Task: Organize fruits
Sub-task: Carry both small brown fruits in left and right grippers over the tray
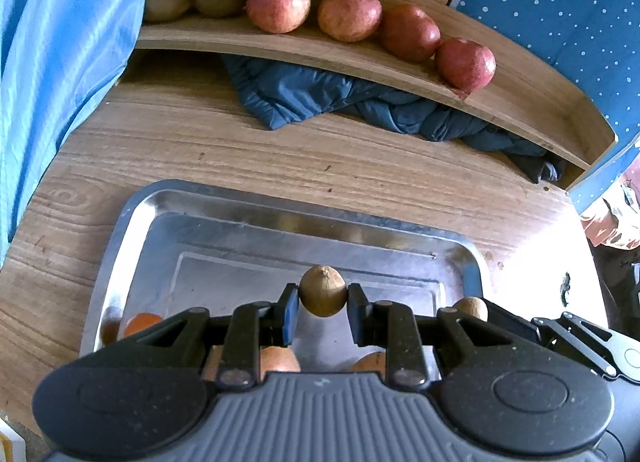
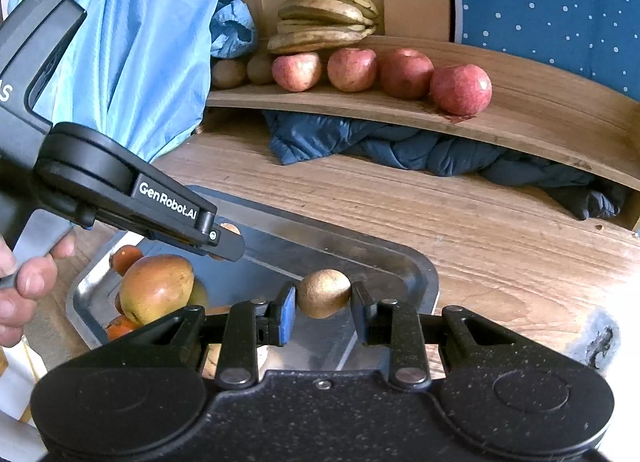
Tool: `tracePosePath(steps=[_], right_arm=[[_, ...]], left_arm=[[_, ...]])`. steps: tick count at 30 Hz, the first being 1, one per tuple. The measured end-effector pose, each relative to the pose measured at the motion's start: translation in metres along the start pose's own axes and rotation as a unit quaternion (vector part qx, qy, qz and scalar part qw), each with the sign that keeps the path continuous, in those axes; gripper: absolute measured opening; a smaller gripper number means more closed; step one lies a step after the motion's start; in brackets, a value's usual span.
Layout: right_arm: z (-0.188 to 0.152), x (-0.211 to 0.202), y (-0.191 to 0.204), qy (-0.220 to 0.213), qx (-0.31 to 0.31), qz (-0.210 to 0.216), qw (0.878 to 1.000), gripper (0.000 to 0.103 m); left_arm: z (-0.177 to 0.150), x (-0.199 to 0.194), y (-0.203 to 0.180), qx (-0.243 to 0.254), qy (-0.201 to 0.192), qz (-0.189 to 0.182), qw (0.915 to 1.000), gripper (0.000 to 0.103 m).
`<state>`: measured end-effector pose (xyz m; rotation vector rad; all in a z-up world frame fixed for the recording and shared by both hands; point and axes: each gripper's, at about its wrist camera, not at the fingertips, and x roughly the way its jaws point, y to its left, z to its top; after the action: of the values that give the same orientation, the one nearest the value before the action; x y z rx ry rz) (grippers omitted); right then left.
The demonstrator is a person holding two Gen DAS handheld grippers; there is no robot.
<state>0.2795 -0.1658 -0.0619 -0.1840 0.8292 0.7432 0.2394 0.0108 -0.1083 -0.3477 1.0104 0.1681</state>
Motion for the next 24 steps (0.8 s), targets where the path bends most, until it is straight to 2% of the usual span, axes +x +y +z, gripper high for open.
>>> tracePosePath(steps=[24], right_arm=[[0.010, 0.016, 0.008, 0.001, -0.001, 0.004, 1.000, 0.031]], left_arm=[[0.006, 0.011, 0.018, -0.004, 0.014, 0.012, 0.9998, 0.028]])
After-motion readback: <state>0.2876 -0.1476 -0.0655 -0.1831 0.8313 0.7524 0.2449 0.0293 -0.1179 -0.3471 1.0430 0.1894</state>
